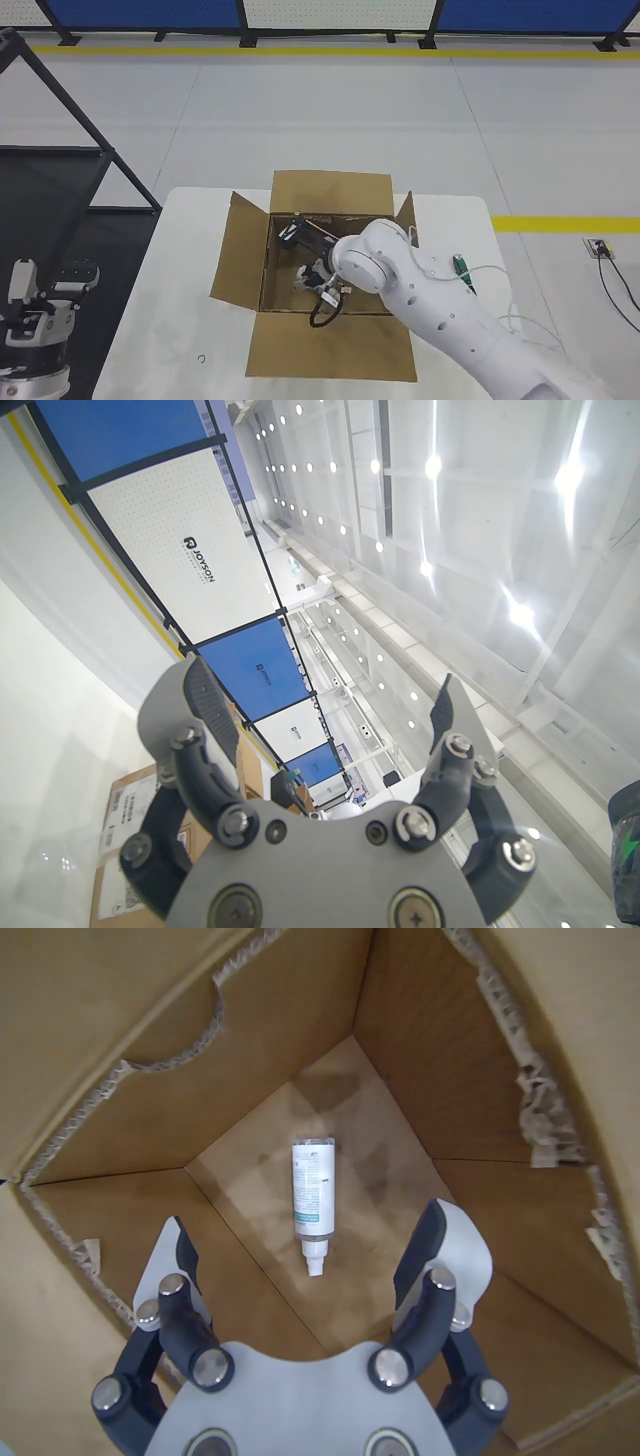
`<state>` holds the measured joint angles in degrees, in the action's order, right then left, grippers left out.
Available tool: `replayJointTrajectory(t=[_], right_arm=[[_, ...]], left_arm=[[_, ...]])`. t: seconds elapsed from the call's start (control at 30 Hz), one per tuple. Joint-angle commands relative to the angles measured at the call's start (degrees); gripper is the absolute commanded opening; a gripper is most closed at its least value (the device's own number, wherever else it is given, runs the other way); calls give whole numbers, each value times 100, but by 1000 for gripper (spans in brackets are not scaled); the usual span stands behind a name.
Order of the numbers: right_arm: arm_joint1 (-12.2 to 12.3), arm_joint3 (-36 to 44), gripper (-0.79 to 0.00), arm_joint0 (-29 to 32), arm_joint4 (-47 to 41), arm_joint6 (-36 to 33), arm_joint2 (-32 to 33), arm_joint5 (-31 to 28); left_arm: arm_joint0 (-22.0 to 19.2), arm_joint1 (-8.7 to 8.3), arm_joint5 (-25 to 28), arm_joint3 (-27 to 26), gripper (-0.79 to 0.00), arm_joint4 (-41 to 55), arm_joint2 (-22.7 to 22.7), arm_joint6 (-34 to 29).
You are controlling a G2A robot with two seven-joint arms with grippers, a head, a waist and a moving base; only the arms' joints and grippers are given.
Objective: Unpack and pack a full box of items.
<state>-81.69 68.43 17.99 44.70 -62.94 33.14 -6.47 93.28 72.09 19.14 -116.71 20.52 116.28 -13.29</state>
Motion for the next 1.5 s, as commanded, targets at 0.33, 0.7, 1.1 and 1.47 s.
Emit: replayJointTrajectory(t=[0.33,0.7,1.1,1.47], right_arm=[[-588,-1375,0,-318,131,244,-688,15],[-1062,-2616,-62,-544,59,477,-886,-217],[-1431,-3489,-406,-623,-70,660,-911,-540],[-1497,-3530,-785,-918,-117,909,-621,-700]], left_arm=[[-83,1,-27,65,0,-65,-58,-21],[-86,6,-14,108,0,-33,-6,-5],[-117,11,-12,114,0,-71,-24,9],[-107,18,-1,91,0,-103,-40,17]])
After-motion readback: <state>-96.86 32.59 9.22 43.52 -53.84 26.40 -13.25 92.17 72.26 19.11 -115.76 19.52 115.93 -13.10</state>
